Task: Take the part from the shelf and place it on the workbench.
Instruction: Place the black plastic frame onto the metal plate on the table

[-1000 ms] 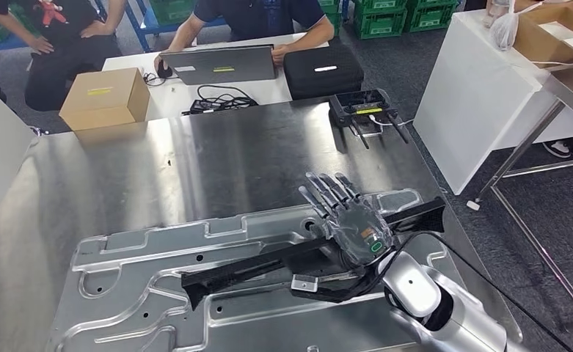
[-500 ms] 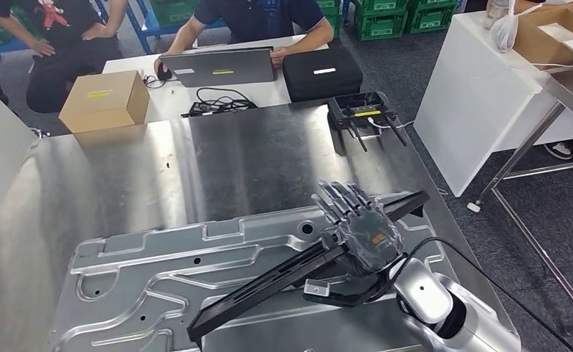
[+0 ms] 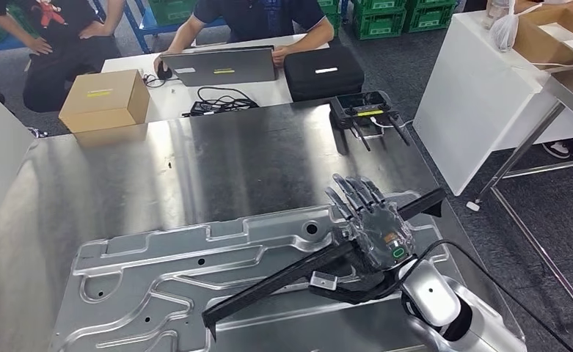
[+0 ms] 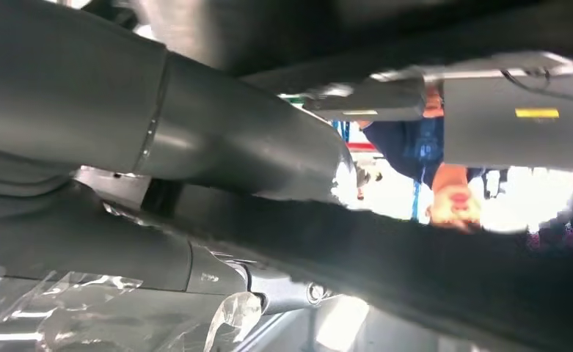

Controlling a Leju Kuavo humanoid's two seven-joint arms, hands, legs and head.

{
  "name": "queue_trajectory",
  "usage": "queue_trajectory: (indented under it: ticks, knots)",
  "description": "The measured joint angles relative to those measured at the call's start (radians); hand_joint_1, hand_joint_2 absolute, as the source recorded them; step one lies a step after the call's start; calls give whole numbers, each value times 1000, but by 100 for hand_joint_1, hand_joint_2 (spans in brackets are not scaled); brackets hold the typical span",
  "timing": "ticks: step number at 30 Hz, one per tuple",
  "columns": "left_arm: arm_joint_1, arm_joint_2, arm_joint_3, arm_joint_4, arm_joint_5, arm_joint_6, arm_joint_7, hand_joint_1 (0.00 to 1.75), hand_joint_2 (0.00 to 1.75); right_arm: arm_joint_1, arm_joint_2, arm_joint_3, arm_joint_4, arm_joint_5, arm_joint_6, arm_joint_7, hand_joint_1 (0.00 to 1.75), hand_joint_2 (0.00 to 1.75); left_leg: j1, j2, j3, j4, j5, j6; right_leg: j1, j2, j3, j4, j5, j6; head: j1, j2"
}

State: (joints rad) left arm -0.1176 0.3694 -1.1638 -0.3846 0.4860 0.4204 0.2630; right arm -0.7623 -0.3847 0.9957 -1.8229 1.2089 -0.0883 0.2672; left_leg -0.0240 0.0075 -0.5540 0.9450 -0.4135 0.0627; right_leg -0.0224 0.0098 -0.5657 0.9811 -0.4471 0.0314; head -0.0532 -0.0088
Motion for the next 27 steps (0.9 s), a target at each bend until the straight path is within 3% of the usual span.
queue_trajectory:
  ticks: [2,5,6,7,8,10,12,15,17,20,21,22,23,24,25,27]
  knots:
    - [0,-12,0,-12,-15,-20,18,0,175,0,9,-2,2,-5,-26,4,0,0,4,0,9,-16,10,6,1,-2,-11,29,-22,8,0,0]
    - [-1,-39,-1,-23,-33,-52,53,0,175,-4,23,-3,8,-8,-38,6,0,0,4,0,13,-23,15,14,4,-4,-92,206,-111,12,1,0]
    - [-1,-49,-2,-24,-35,-60,61,0,175,-4,28,-3,11,-10,-38,7,0,0,3,-1,13,-23,14,15,5,-4,-119,260,-128,13,1,0]
    - [0,-57,-3,-24,-36,-66,65,0,175,-4,32,-3,13,-11,-38,7,0,0,2,-2,14,-22,14,16,5,-4,-130,280,-125,14,1,0]
    - [0,-61,-3,-25,-36,-71,66,0,175,-5,37,-3,14,-13,-37,7,0,0,2,-3,14,-20,13,16,5,-4,-122,259,-103,14,1,0]
    - [-1,-65,-4,-25,-36,-81,62,0,175,-10,45,-3,16,-13,-35,8,0,0,3,-6,15,-12,7,11,4,-5,-60,126,-34,13,1,0]
    - [-2,-60,-4,-24,-37,-96,54,0,175,-17,57,-3,18,-7,-31,7,0,0,-1,-8,9,2,-2,4,5,-5,-12,20,3,5,0,0]
    - [-3,-49,-5,-24,-44,-112,36,0,175,-22,75,-1,24,-1,-27,7,0,0,-3,-8,2,11,-8,-3,6,-4,-8,3,6,-7,0,0]
    - [-3,-42,-5,-23,-52,-120,25,0,175,-25,82,1,28,3,-25,10,0,0,1,-8,-10,43,-29,-14,2,-5,-8,2,8,-14,0,0]
    - [-4,-37,-6,-23,-60,-124,14,0,175,-30,90,2,31,5,-23,14,0,0,16,-8,-92,224,-119,-41,-2,-6,-9,1,9,-20,-1,0]
    - [-3,-37,-6,-23,-63,-124,13,0,175,-31,91,2,33,6,-23,15,0,0,22,-8,-122,285,-139,-46,-3,-6,-10,1,9,-20,-1,0]
    - [-1,-37,-6,-23,-66,-124,12,0,175,-30,92,2,34,6,-23,16,0,0,26,-8,-138,314,-142,-48,-3,-6,-10,1,9,-20,-1,0]
    - [0,-36,-6,-23,-69,-125,11,0,175,-30,92,2,35,6,-23,17,0,0,28,-8,-134,301,-125,-48,-3,-5,-9,1,9,-20,-1,0]
    - [-1,-36,-7,-23,-70,-126,10,0,175,-30,92,1,36,6,-23,18,0,0,29,-8,-111,248,-91,-46,-3,-5,-7,1,8,-19,-1,0]
    - [-1,-33,-7,-23,-71,-126,10,0,175,-30,92,1,36,6,-23,19,0,0,30,-8,-75,169,-51,-43,-3,-4,-6,1,8,-19,-1,0]
    - [-4,-28,-7,-22,-71,-128,7,0,175,-32,92,-1,36,6,-23,20,0,0,23,-9,-19,42,-5,-33,-2,-4,-5,-1,8,-14,-1,0]
